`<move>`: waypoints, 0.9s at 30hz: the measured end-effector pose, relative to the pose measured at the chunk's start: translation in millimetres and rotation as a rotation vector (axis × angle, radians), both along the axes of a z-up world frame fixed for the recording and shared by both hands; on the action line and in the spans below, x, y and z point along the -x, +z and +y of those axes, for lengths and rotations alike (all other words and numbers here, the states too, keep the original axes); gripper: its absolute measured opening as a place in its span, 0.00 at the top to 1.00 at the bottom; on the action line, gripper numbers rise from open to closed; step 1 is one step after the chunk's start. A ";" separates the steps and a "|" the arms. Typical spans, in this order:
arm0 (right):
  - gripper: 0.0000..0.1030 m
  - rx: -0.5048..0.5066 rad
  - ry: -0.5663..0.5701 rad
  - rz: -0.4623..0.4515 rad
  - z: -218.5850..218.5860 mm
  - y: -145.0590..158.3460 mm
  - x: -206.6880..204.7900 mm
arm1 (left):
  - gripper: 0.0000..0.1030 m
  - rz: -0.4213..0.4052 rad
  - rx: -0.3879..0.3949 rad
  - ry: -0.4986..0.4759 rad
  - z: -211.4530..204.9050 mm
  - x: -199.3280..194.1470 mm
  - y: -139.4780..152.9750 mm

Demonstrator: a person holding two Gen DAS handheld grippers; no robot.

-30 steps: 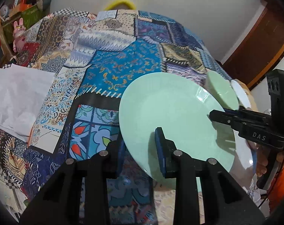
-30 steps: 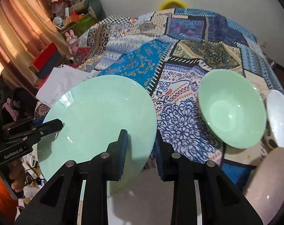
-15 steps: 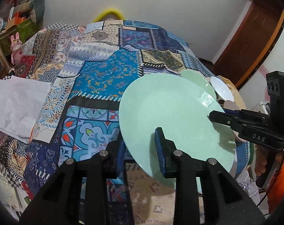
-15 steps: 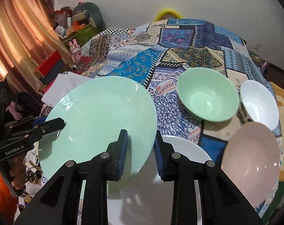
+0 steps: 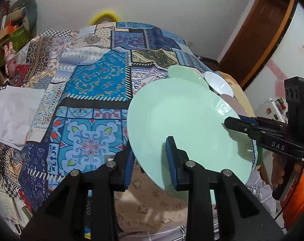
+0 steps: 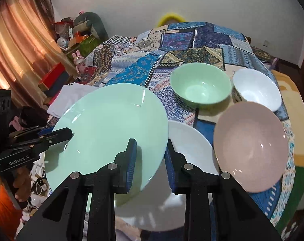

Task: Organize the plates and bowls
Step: 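Lower the pale green plate onto the white plate and open the left tool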

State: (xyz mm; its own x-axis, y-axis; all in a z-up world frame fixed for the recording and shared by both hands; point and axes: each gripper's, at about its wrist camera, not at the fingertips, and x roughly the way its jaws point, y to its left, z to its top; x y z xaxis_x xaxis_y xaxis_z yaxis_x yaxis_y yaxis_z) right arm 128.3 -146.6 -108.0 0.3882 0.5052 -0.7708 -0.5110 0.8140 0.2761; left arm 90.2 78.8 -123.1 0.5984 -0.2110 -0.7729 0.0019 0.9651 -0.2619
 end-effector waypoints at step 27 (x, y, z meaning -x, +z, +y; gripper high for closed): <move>0.76 -0.038 -0.081 0.106 -53.1 -51.6 15.2 | 0.71 0.134 0.000 -0.083 -52.1 -8.5 -57.0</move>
State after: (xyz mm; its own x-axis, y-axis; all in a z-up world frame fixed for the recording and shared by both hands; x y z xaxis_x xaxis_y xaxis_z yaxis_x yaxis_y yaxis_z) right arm 113.0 -199.7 -159.6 0.3461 0.5048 -0.7908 -0.4105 0.8394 0.3562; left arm 98.8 26.7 -180.1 0.4701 -0.2554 -0.8449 0.0466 0.9631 -0.2652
